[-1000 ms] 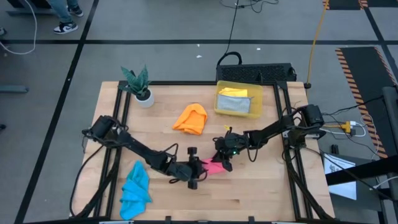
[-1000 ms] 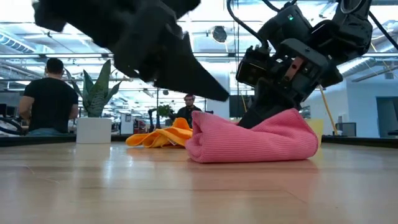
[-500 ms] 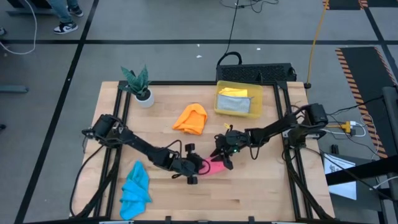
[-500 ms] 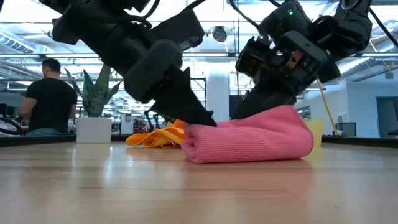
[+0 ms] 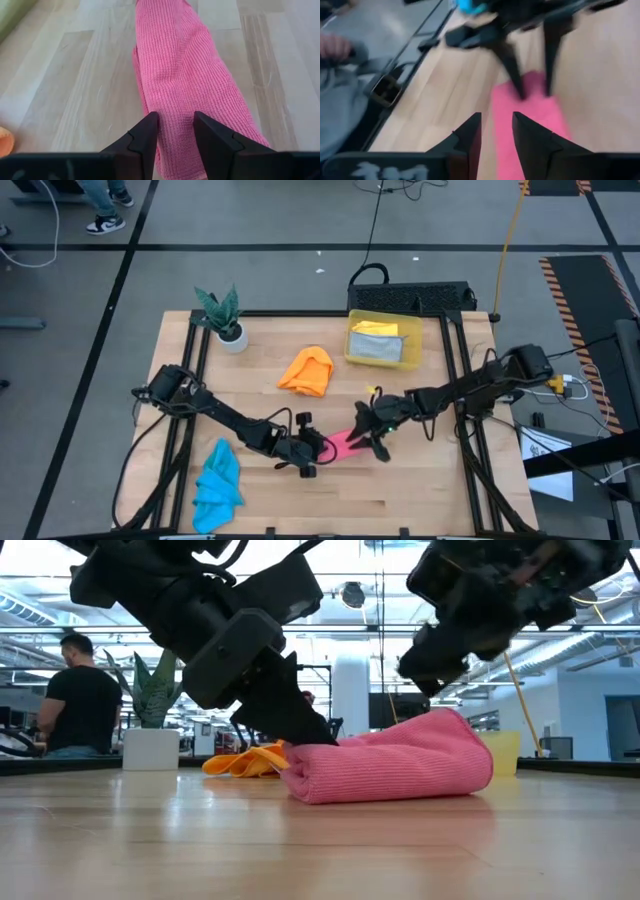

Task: Fold microfiber towels
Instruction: Fold the pink kitchen towel

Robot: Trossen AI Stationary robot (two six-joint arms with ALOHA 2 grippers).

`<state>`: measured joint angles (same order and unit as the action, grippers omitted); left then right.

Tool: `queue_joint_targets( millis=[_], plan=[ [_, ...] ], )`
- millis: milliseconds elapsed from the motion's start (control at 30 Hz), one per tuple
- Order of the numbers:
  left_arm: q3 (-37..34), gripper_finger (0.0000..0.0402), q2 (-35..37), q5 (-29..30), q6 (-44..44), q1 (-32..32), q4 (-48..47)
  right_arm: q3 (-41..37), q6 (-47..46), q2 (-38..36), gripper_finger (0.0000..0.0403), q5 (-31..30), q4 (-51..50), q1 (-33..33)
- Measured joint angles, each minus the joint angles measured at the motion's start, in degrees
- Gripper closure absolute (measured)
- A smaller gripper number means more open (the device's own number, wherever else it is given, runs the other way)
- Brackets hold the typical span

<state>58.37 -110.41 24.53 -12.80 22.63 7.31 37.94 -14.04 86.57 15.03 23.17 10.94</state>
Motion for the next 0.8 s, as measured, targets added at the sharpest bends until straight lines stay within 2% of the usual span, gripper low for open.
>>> queue_joint_targets(
  millis=[100, 233, 333, 533, 667, 800],
  plan=[
    [0.00, 0.0271, 0.00, 0.02, 0.04, -0.01, 0.00, -0.17, -0.02, 1.68, 0.0317, -1.28, 0.04, 1.41],
    [0.00, 0.0271, 0.00, 0.08, 0.04, 0.00, -1.21, -1.74, -2.43, 3.12, 0.0340, -10.26, 0.10, 1.17],
    [0.00, 0.0271, 0.00, 1.29, 0.02, 0.19, -2.13, -3.32, -3.22, 4.30, 0.0360, -13.60, 0.26, 0.25],
    [0.00, 0.0271, 1.31, 2.99, 0.70, 0.33, -1.10, -5.19, -4.64, 8.83, 0.0394, -15.16, 8.16, -0.07],
    [0.00, 0.0271, 3.22, 2.92, 1.07, 0.34, -0.09, -5.19, -4.69, 11.24, 0.0400, -15.24, 12.08, -0.07],
    [0.02, 0.0271, 3.37, -2.67, 1.66, -0.31, 0.04, -5.19, -4.59, 11.25, 0.0400, -15.25, 12.19, -0.07]
  ],
)
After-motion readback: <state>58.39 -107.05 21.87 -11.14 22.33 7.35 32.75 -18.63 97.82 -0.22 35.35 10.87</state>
